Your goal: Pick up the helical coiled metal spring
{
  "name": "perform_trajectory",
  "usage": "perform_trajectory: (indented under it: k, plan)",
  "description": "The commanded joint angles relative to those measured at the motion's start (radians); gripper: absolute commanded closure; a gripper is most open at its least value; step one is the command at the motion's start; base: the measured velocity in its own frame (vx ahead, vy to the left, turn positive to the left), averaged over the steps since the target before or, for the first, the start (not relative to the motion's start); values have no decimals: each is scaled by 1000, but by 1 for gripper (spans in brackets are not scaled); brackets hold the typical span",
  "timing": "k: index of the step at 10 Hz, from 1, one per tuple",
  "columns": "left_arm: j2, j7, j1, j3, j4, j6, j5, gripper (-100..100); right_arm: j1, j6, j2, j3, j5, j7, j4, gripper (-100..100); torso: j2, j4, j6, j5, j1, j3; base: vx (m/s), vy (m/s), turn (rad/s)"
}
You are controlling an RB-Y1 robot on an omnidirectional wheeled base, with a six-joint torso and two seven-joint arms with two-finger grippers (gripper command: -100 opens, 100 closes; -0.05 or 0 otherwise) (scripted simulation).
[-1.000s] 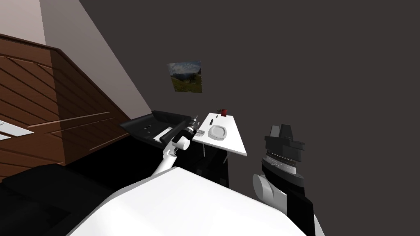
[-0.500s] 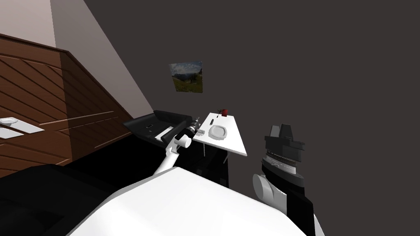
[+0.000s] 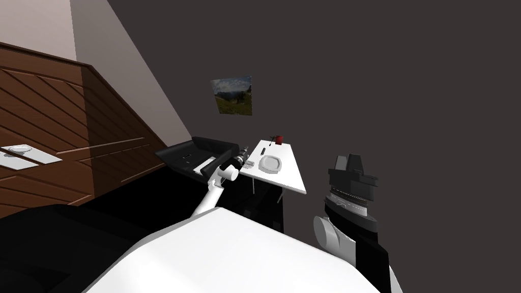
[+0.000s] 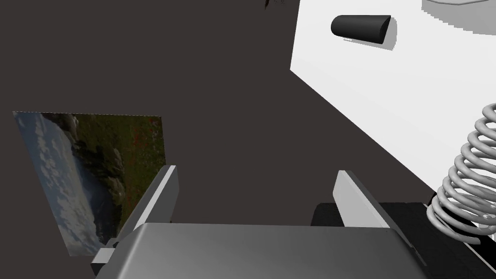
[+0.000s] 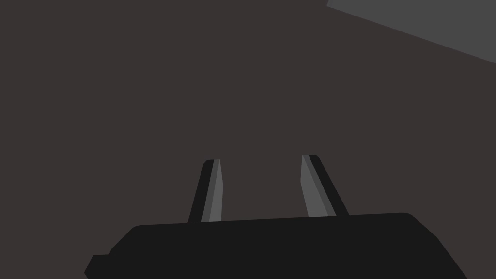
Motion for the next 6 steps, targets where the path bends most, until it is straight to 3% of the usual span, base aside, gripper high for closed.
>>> perform_trajectory:
  k: [1, 2, 4, 5, 6]
  plan:
    - [0, -6, -13, 1, 15, 50, -2, -100, 0, 0, 0, 0, 0, 0, 0, 0, 0, 0, 0, 0, 0, 0, -2, -11, 25]
    - [-3, -15, -43, 5, 35, 78, -10, -100, 0, 0, 0, 0, 0, 0, 0, 0, 0, 0, 0, 0, 0, 0, -3, -13, 44]
    - [-3, -15, -43, 5, 35, 123, -10, -100, 0, 0, 0, 0, 0, 0, 0, 0, 0, 0, 0, 0, 0, 0, -2, -9, 5]
    - [-5, -24, -73, 9, 56, 162, -19, -100, 0, 0, 0, 0, 0, 0, 0, 0, 0, 0, 0, 0, 0, 0, 0, -6, 33]
    - [-5, -24, -73, 9, 56, 186, -19, -100, 0, 0, 0, 0, 0, 0, 0, 0, 0, 0, 0, 0, 0, 0, 2, -7, 14]
